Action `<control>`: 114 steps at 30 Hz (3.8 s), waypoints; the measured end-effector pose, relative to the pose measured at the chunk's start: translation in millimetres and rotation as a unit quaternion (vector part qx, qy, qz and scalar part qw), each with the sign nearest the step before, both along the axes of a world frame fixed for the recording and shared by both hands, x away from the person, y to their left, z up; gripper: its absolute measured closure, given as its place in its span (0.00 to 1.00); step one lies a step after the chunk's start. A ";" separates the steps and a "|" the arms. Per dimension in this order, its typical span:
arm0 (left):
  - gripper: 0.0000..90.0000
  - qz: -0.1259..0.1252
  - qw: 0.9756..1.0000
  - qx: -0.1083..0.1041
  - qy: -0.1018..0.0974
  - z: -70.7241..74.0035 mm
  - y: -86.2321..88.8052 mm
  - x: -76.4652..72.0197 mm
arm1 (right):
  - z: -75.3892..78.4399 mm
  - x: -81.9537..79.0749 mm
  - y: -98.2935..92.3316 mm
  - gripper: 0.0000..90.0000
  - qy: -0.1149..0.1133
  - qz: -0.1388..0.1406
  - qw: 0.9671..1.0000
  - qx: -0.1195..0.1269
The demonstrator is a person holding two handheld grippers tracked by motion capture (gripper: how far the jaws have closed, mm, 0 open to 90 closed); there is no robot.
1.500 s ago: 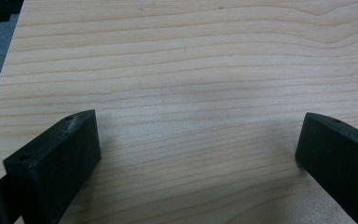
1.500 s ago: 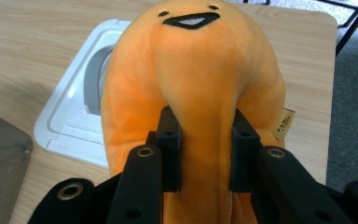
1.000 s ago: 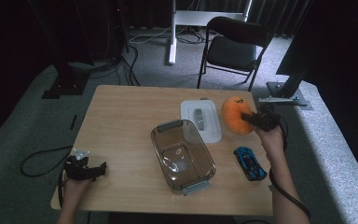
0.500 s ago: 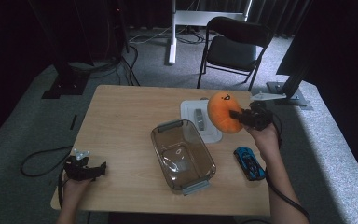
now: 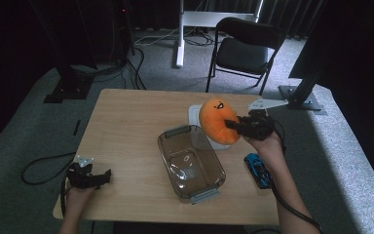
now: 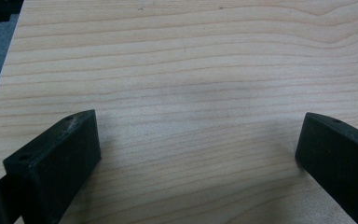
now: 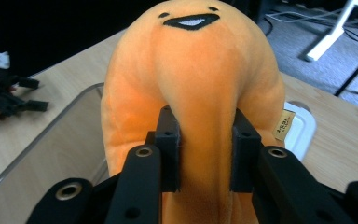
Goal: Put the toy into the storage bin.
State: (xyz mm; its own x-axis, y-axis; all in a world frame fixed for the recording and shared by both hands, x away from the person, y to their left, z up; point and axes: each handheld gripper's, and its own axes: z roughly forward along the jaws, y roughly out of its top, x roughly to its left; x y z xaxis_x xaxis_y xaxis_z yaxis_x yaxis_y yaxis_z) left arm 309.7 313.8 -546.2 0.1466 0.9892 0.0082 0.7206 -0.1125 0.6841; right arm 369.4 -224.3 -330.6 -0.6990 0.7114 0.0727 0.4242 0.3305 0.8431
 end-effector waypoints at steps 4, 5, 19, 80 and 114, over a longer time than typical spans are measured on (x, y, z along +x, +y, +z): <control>0.00 0.000 1.000 0.000 0.000 0.0 0.0 0.0 | 1.3 -6.0 8.5 0.78 -0.003 0.023 1.000 0.003; 0.00 0.000 1.000 0.000 0.000 0.0 0.0 0.0 | 1.7 -7.7 10.8 0.78 -0.003 0.027 1.000 0.001; 0.00 0.000 1.000 0.000 0.000 0.0 0.0 0.0 | -10.0 -27.8 44.3 0.78 0.005 0.099 0.995 -0.021; 0.00 0.001 1.000 -0.001 0.000 -0.1 -0.1 0.0 | -80.3 -28.3 84.2 0.56 0.133 0.191 0.969 -0.089; 0.00 -0.001 1.000 0.001 0.001 0.1 0.1 -0.4 | -63.8 -28.2 61.3 0.25 0.115 0.173 0.978 -0.032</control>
State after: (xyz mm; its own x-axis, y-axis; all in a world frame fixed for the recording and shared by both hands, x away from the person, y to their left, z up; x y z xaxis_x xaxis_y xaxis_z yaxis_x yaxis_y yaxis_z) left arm 309.3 313.8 -546.1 0.1491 0.9888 0.0094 0.7216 -0.1153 0.6826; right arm 341.2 -163.0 -394.3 -0.8693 0.4431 0.2191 0.4532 0.5373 0.7113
